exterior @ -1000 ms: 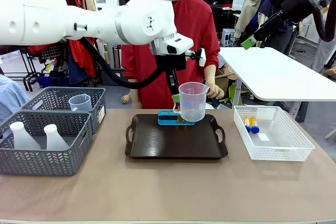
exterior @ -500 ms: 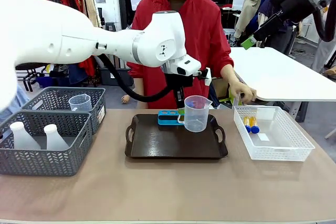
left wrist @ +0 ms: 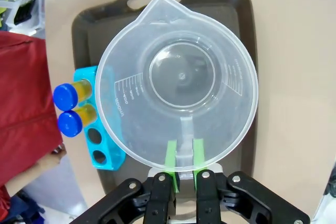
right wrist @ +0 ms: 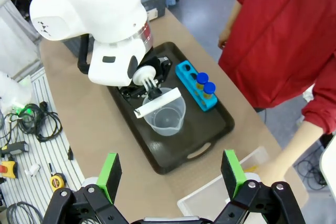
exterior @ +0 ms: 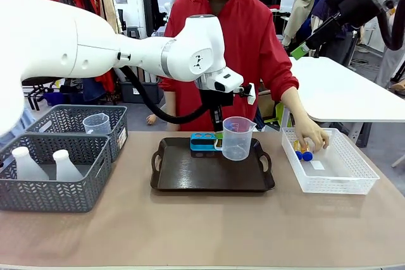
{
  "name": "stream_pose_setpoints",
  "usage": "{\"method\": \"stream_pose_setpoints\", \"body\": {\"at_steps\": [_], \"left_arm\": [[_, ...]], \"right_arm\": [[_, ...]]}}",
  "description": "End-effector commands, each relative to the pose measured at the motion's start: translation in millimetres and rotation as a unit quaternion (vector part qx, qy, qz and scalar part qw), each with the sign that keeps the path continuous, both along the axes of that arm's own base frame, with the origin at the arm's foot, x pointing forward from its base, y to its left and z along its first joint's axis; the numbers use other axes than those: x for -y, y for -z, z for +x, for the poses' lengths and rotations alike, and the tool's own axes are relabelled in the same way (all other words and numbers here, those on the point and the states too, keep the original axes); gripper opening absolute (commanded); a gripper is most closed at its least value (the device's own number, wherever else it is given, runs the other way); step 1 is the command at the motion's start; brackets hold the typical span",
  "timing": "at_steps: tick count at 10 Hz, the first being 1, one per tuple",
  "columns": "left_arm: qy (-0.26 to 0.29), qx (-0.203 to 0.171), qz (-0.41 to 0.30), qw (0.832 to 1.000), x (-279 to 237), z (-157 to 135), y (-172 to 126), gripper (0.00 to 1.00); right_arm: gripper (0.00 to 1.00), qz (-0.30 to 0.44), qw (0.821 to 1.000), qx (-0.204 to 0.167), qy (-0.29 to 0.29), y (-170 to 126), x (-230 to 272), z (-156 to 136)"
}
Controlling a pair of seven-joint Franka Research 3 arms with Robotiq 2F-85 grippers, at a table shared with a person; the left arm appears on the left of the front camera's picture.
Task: Prepare the laboratory tools.
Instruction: Pick up one Large Measuring Cup and place it on the Handle tray.
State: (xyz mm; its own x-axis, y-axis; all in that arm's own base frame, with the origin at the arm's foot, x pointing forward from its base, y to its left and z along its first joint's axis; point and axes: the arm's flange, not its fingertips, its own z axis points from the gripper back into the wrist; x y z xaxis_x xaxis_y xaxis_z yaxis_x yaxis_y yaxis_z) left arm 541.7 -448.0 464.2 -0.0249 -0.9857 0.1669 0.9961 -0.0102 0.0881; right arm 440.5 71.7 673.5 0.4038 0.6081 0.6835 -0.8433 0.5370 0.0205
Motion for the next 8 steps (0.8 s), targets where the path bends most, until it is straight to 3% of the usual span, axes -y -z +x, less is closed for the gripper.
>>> {"method": "stream_pose_setpoints", "body": {"at_steps": [1,8], "left_arm": [[0.009,0.003,0.015,1.000,6.5,-6.2,10.6,0.00],[0.021,-0.014,0.001,1.000,27.5,2.1,61.6,0.00]], "right_arm": [[1.00,0.002,1.000,0.002,-0.003,-1.0,0.9,0.3],[1.00,0.002,1.000,0.002,-0.003,-1.0,0.9,0.3]]}}
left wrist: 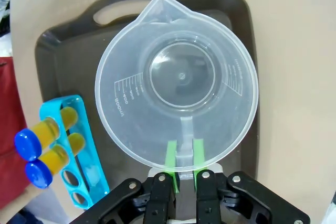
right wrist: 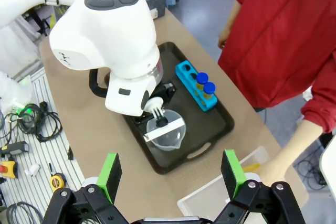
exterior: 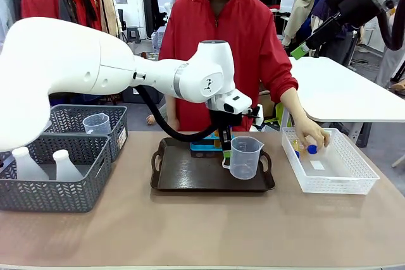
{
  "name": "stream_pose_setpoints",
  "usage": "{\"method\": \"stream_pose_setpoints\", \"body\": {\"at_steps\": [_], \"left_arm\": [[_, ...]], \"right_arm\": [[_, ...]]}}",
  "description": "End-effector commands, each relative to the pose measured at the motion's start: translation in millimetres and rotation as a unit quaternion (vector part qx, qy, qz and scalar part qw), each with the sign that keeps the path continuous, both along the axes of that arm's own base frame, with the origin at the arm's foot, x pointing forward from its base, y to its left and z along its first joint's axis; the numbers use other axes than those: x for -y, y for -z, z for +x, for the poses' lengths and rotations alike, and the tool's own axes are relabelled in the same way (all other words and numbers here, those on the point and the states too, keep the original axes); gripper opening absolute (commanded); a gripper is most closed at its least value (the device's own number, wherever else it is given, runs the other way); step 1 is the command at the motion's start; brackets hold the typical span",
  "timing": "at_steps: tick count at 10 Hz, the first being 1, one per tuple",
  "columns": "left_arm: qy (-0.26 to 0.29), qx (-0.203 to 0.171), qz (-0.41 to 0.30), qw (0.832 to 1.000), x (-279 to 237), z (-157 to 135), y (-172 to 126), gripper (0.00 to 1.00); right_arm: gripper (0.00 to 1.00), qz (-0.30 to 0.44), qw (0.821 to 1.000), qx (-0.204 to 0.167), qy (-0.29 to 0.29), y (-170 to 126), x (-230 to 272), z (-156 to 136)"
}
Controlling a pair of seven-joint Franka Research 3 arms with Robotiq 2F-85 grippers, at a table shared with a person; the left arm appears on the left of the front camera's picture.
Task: Prepare the laboratory tools.
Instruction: Pick up one Large Measuring Cup and place it on the Handle tray.
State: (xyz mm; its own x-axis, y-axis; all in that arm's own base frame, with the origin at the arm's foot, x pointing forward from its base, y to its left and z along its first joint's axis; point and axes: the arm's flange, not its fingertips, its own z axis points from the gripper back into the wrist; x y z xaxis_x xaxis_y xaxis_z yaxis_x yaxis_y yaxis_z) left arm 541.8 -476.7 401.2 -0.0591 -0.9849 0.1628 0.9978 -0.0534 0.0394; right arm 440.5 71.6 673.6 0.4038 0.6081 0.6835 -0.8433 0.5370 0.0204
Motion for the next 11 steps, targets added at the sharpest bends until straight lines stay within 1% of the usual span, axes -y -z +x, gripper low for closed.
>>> {"method": "stream_pose_setpoints", "body": {"at_steps": [1,4,5,10,11], "left_arm": [[-0.002,0.012,-0.003,1.000,-1.2,6.9,5.8,0.00],[-0.009,0.012,-0.001,1.000,-6.5,13.3,15.9,0.00],[-0.012,0.011,-0.001,1.000,-6.4,15.1,17.5,0.04],[-0.022,0.011,-0.003,1.000,-17.4,15.7,7.6,1.00],[-0.024,0.011,-0.005,1.000,-19.5,15.1,4.6,1.00]], "right_arm": [[1.00,0.002,1.000,0.002,-0.003,-1.0,0.9,0.3],[1.00,0.002,1.000,0.002,-0.003,-1.0,0.9,0.3],[1.00,0.002,1.000,0.002,-0.003,-1.0,0.9,0.3],[1.00,0.002,1.000,0.002,-0.003,-1.0,0.9,0.3],[1.00,0.002,1.000,0.002,-0.003,-1.0,0.9,0.3]]}}
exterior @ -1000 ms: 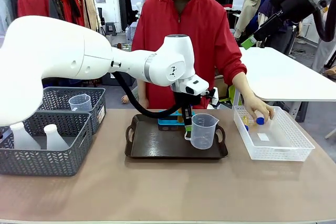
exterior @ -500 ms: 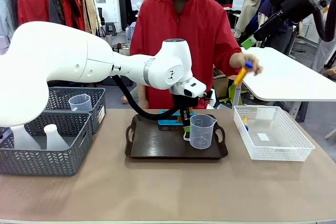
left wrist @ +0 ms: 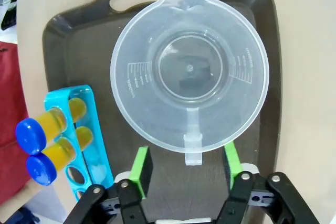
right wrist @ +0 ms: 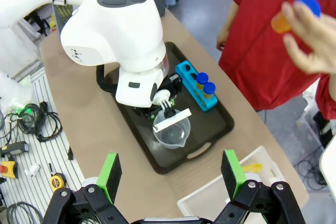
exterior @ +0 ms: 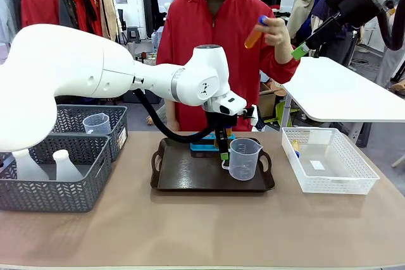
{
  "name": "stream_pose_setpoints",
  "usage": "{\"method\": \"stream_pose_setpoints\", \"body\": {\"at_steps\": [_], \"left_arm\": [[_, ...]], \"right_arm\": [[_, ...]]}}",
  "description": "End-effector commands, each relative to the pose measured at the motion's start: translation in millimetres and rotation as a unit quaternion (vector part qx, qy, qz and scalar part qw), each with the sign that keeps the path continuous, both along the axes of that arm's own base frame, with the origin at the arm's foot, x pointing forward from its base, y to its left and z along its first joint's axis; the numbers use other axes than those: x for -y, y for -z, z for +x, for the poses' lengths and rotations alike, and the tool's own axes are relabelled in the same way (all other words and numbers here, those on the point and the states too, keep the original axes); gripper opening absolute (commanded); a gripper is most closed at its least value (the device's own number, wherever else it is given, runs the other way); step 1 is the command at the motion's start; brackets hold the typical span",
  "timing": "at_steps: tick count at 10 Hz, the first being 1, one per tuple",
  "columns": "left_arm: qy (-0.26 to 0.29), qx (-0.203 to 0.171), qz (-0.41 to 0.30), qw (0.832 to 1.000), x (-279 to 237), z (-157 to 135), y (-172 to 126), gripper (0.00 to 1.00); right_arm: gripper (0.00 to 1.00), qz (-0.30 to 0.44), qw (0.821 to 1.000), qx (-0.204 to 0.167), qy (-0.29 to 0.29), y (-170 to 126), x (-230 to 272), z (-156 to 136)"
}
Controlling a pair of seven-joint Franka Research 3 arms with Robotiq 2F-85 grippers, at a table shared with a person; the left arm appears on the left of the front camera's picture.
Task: Prepare the laboratory tools.
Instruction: Pick up one Large Measuring Cup and place it on the Handle tray, then pick up one Small flask and place it on the Handle tray.
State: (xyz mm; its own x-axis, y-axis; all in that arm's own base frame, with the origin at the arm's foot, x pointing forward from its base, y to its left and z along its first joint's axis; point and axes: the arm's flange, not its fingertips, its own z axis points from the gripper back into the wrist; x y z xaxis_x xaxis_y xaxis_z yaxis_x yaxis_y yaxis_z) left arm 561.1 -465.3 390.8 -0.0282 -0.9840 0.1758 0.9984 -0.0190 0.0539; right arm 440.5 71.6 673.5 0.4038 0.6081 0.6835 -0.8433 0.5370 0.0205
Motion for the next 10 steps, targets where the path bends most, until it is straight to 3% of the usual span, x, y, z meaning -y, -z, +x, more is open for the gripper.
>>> {"method": "stream_pose_setpoints", "body": {"at_steps": [1,8,10], "left_arm": [[-0.010,0.004,0.000,1.000,-7.5,-5.7,-8.2,1.00],[-0.019,0.005,0.002,1.000,-15.3,-10.8,-25.9,1.00],[-0.020,0.012,0.000,1.000,-21.2,-18.2,-43.5,1.00]], "right_arm": [[1.00,0.002,1.000,0.002,-0.003,-1.0,0.9,0.3],[1.00,0.002,1.000,0.002,-0.003,-1.0,0.9,0.3],[1.00,0.002,1.000,0.002,-0.003,-1.0,0.9,0.3]]}}
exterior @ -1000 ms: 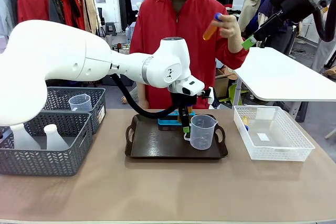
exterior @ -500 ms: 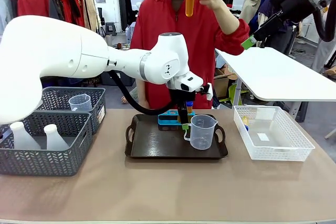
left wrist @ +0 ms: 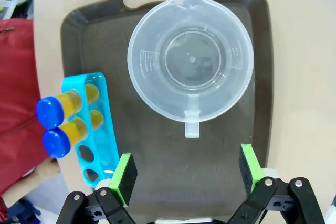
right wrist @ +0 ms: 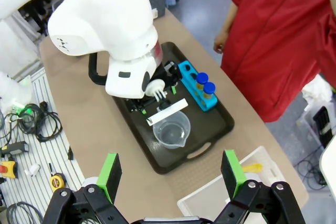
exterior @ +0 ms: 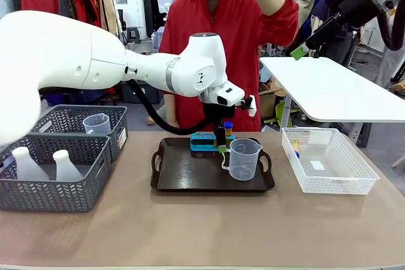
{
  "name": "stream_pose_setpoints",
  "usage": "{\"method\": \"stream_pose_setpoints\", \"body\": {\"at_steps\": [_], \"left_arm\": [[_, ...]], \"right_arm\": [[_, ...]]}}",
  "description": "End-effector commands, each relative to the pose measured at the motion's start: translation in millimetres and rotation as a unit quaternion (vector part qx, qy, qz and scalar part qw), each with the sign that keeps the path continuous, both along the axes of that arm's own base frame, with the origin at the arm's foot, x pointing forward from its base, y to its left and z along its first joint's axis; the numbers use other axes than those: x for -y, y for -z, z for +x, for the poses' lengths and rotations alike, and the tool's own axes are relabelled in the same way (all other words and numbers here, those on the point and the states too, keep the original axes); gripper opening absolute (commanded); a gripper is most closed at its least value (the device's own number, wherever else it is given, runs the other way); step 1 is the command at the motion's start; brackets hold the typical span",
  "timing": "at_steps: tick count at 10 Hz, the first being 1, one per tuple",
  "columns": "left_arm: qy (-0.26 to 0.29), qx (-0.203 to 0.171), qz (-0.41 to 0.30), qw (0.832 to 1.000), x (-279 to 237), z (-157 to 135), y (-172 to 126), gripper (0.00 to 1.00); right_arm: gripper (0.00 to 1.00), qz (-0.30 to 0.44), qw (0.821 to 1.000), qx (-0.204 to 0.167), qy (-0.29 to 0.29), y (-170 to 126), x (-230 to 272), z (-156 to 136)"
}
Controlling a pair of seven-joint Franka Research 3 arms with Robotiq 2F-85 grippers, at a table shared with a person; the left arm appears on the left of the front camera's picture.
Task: Prepare the laboratory tools.
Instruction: Pick up one Small flask and place it on the Handle tray.
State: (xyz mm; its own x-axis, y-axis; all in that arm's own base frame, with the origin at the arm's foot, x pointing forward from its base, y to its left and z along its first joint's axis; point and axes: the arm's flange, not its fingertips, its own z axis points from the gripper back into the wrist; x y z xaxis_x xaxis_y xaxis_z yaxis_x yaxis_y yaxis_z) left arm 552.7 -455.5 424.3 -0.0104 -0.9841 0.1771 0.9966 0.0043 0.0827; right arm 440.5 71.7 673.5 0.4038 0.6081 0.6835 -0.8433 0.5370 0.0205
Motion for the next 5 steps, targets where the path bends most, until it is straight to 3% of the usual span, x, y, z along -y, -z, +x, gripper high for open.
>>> {"method": "stream_pose_setpoints", "body": {"at_steps": [1,5], "left_arm": [[-0.015,0.000,0.003,1.000,-19.5,-14.6,-23.9,1.00],[-0.076,-0.024,0.003,0.997,-78.3,-23.9,-92.2,1.00]], "right_arm": [[1.00,0.002,1.000,0.002,-0.003,-1.0,0.9,0.3],[1.00,0.002,1.000,0.002,-0.003,-1.0,0.9,0.3]]}}
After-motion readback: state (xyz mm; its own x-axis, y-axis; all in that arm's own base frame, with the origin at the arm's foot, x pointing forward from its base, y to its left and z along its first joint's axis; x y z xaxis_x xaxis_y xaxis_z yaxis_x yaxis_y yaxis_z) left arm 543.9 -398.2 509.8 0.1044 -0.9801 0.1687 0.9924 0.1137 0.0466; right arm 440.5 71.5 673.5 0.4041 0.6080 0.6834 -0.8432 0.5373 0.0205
